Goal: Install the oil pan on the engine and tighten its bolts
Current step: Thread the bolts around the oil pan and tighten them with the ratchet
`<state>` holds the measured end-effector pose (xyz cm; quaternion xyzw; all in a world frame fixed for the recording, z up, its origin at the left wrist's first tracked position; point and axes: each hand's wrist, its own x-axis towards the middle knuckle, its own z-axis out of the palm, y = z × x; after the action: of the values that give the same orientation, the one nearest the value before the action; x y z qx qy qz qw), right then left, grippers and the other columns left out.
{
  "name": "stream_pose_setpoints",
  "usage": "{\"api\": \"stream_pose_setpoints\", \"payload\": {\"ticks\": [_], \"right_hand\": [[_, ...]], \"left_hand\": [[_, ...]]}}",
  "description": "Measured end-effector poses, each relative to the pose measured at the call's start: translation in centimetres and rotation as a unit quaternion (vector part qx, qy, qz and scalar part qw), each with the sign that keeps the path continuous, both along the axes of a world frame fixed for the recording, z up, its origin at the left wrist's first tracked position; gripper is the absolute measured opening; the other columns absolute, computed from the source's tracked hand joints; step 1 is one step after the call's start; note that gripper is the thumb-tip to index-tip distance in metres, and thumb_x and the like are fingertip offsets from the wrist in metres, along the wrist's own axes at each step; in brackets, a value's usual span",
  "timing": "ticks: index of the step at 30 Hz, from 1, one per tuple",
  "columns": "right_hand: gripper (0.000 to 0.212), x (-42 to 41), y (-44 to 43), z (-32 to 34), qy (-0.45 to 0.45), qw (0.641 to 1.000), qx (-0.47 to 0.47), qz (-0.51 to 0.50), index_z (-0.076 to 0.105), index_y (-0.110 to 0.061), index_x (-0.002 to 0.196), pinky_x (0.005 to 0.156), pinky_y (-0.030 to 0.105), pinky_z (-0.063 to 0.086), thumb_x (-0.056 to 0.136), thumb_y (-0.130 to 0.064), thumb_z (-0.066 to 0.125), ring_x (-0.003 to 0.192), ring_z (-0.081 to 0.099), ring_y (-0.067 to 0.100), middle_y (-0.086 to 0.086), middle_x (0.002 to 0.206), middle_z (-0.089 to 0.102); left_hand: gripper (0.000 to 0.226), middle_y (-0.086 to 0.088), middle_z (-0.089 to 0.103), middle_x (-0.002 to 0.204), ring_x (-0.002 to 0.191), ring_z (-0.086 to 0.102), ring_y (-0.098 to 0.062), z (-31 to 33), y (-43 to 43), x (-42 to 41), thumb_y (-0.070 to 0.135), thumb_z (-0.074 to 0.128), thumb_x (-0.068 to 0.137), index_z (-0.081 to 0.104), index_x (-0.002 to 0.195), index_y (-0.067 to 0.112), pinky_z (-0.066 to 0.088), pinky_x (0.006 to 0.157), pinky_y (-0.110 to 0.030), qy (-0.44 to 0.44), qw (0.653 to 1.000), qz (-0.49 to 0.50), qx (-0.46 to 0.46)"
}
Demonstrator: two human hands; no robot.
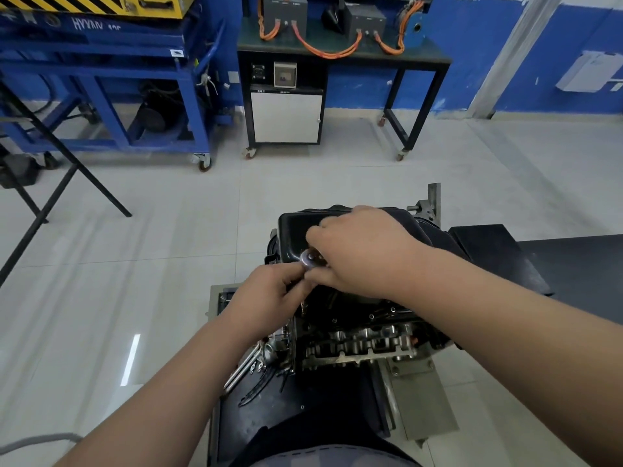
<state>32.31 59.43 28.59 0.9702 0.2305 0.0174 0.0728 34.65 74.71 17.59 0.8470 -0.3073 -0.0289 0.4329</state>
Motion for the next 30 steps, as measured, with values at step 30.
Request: {"api": "stream_pose_setpoints", "payload": {"ticks": [30], "right_hand": [[0.052,0.0,0.1,-0.7,0.009,0.996,-0.012,-0.092,0.039,-0.022,0.055,0.045,0.025,0.02,0.079,-0.067,0.045,0.05,0.04,0.012,-0.004,0.058,0.042]], "left_hand": [[0.04,0.013,0.029,0.05,0.05,0.033,-0.018,1.6,-1.1,-0.9,0.024,0.056,0.082,0.028,0.053,0.029,0.016,0.044,-0.021,-0.136,0.983,0.068,0.1]]}}
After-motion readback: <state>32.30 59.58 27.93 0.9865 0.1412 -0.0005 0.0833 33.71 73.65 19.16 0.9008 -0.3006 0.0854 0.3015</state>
